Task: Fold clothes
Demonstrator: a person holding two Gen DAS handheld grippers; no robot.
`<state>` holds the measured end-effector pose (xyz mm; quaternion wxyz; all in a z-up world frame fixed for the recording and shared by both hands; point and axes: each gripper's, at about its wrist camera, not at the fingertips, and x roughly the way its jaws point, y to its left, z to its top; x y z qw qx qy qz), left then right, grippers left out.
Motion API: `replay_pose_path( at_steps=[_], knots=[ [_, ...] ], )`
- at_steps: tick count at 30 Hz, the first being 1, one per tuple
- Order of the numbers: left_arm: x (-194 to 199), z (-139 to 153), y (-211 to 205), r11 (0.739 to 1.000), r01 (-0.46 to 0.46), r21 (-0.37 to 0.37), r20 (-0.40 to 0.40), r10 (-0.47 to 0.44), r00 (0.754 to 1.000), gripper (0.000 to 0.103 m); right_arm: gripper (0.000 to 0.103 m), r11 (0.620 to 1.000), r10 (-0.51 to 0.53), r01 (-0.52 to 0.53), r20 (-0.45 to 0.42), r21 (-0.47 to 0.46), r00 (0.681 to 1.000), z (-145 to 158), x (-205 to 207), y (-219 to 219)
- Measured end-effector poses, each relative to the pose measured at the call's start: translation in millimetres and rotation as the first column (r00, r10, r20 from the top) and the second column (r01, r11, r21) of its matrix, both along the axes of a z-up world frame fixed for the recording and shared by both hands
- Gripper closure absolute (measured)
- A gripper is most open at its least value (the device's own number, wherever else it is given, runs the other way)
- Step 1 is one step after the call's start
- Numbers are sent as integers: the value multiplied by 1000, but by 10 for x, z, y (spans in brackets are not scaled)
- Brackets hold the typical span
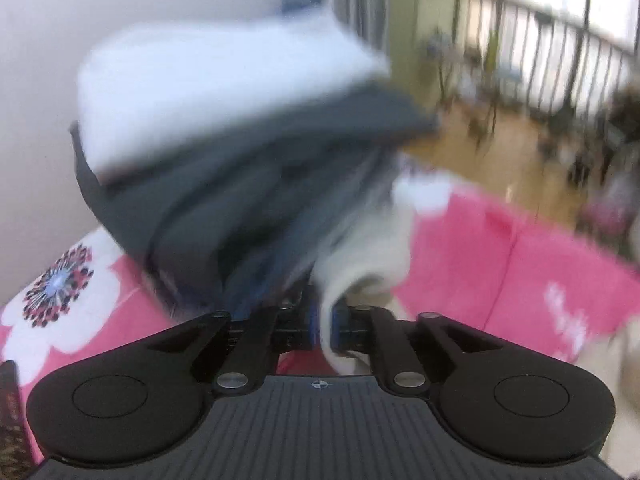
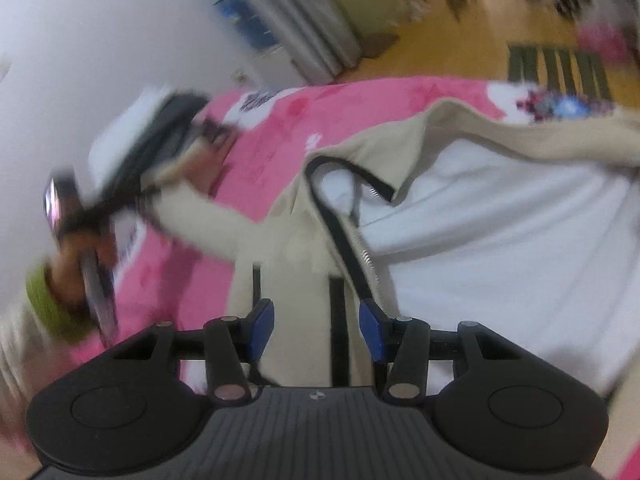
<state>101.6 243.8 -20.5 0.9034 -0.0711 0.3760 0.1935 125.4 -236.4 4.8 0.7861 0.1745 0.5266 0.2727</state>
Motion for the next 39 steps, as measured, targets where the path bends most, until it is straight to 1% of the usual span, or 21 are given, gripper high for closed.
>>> replay_pose_path(
  at_steps=[3, 4, 6, 8, 10, 13, 16, 18, 19, 21, 23, 24, 26, 28, 32, 33, 35, 36, 37, 38, 39],
  knots=[
    [-191, 4, 22, 1000, 19, 4, 5, -19, 1000, 68, 52, 999, -47, 47, -56, 1, 997, -122, 426, 43],
    [-267, 28, 43, 1000, 21, 9, 12, -21, 1000, 62, 52, 998, -59, 59, -56, -2, 997, -136, 551, 67],
    [-415, 98, 86, 1000, 15, 10, 31, -15, 999, 55, 53, 996, -89, 89, -42, -10, 995, -179, 794, 127],
    [-563, 174, 125, 1000, 11, 9, 50, -11, 999, 54, 53, 993, -113, 113, -20, -21, 993, -260, 987, 180],
    [-613, 245, 110, 1000, 18, 10, 65, -18, 998, 54, 53, 985, -171, 170, -52, -21, 984, -453, 1192, 204],
    [-740, 416, -2, 997, 64, 37, 134, -69, 989, 54, 53, 961, -273, 275, -127, 0, 954, -826, 1365, 170],
    [-862, 597, -181, 986, 152, 63, 216, -162, 963, 54, 52, 904, -390, 412, -168, 117, 905, -1028, 1340, 29],
    [-836, 654, -328, 962, 266, 52, 221, -271, 937, 54, 52, 849, -470, 497, -173, 181, 865, -1072, 1284, -83],
    [-785, 645, -427, 938, 341, 52, 201, -345, 917, 54, 52, 817, -508, 537, -177, 211, 843, -1093, 1255, -139],
    [-556, 553, -623, 883, 466, 50, 118, -469, 875, 53, 52, 793, -533, 566, -195, 224, 823, -1146, 1257, -193],
    [-272, 398, -810, 831, 554, 51, 63, -557, 828, 51, 52, 800, -518, 554, -198, 231, 832, -1164, 1284, -187],
    [-110, 302, -903, 796, 603, 45, 41, -605, 795, 49, 49, 804, -510, 546, -200, 235, 837, -1172, 1298, -182],
    [277, 66, -1051, 745, 667, -14, -23, -667, 745, 47, 46, 813, -492, 530, -202, 242, 847, -1187, 1326, -172],
    [649, -167, -1164, 721, 687, -87, -74, -693, 718, 47, 44, 821, -474, 514, -204, 249, 856, -1202, 1354, -162],
    [1057, -514, -1295, 664, 727, -176, -138, -748, 650, 47, 44, 836, -438, 482, -208, 264, 874, -1232, 1411, -142],
    [1095, -580, -1312, 658, 732, -179, -148, -753, 641, 47, 44, 839, -429, 473, -209, 267, 879, -1240, 1425, -137],
    [1102, -620, -1339, 654, 739, -164, -127, -757, 641, 47, 47, 846, -411, 457, -211, 274, 887, -1255, 1454, -127],
    [1099, -619, -1356, 654, 739, -159, -120, -756, 643, 47, 52, 849, -401, 449, -212, 278, 891, -1262, 1468, -122],
    [1097, -616, -1373, 656, 739, -155, -113, -755, 646, 49, 74, 870, -376, 411, -173, 273, 911, -1159, 1471, -105],
    [1085, -622, -1376, 658, 738, -151, -106, -753, 649, 50, 89, 892, -345, 367, -128, 264, 930, -1038, 1471, -86],
    [1076, -619, -1386, 658, 738, -147, -99, -752, 651, 53, 96, 912, -313, 324, -84, 252, 946, -916, 1472, -66]
  ],
)
